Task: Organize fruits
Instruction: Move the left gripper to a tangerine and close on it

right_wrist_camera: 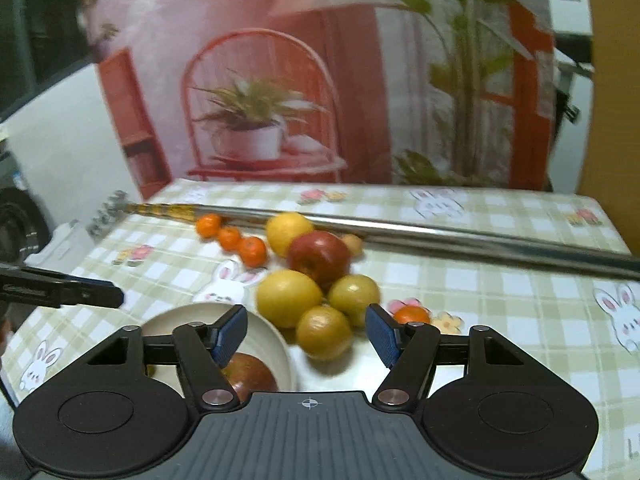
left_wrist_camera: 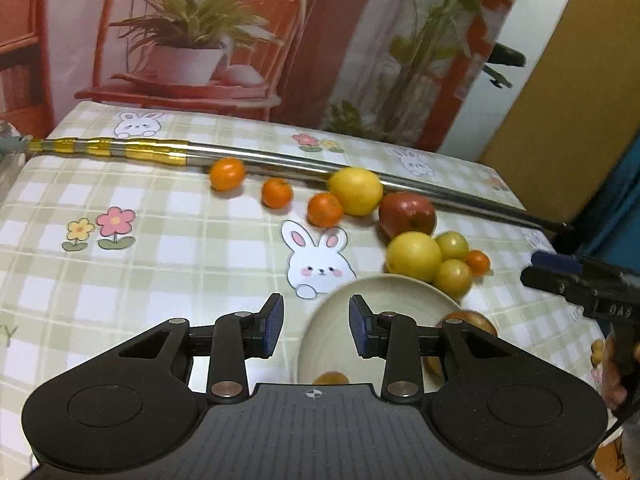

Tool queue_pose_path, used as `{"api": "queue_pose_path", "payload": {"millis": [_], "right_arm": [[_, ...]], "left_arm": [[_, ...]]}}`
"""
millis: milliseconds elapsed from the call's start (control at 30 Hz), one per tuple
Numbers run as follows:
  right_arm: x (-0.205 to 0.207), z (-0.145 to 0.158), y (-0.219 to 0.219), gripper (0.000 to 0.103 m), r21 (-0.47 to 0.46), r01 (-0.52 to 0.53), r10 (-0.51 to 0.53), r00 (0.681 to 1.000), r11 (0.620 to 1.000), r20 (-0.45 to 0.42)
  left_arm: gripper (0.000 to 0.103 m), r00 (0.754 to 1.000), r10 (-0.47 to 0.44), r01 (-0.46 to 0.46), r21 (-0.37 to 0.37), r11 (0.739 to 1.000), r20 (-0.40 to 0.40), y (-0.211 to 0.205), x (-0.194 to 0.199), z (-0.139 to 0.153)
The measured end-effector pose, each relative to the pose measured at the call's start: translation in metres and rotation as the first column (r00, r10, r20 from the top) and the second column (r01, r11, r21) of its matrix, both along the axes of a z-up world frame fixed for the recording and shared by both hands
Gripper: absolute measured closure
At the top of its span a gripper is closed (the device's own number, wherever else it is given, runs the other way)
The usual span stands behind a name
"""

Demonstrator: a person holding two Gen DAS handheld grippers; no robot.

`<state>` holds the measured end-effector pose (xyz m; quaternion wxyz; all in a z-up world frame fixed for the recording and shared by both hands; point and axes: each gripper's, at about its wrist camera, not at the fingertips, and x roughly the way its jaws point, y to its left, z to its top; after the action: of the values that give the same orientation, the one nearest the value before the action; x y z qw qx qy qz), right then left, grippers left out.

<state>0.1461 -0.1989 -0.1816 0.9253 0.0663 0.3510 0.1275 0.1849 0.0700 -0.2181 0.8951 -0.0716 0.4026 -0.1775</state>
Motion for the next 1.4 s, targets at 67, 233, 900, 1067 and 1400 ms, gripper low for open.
{"api": "queue_pose_path", "payload": {"millis": [67,233,900,1067,1400], "right_arm": [[0.001,0.0,-0.005,0.035,0.015,-0.011,0.01,1.0,1.0,0.013],[0.008,-0.003,-0.009,0.038,0.001,0.016,-0.016,1.0,1.0,-0.003],[0.051,-0.016,-0.032,0.039,0.028,0.125,-0.125,0.992,0.992,0.006],[0.057,-0.019,-0.038,0.039,0.035,0.135,-0.136,0.991,0.99,0.003],[0.057,-0.028,-0.045,0.039,0.051,0.155,-0.154,0.988,0.987,-0.024]], "left_arm": [[0.063,1.0,-0.024,0.024,0.005,1.0,0.0,0.0,0.007,0.0],[0.062,1.0,-0.004,0.004,0.017,1.0,-0.024,-0.005,0.028,-0.008],[0.052,0.997,0.059,-0.063,0.077,0.995,0.054,-0.036,0.132,-0.029],[0.053,0.998,0.064,-0.064,0.077,0.995,0.01,-0.039,0.148,-0.043],[0.068,0.995,0.093,-0.089,0.068,0.994,-0.043,-0.039,0.162,-0.059]]}}
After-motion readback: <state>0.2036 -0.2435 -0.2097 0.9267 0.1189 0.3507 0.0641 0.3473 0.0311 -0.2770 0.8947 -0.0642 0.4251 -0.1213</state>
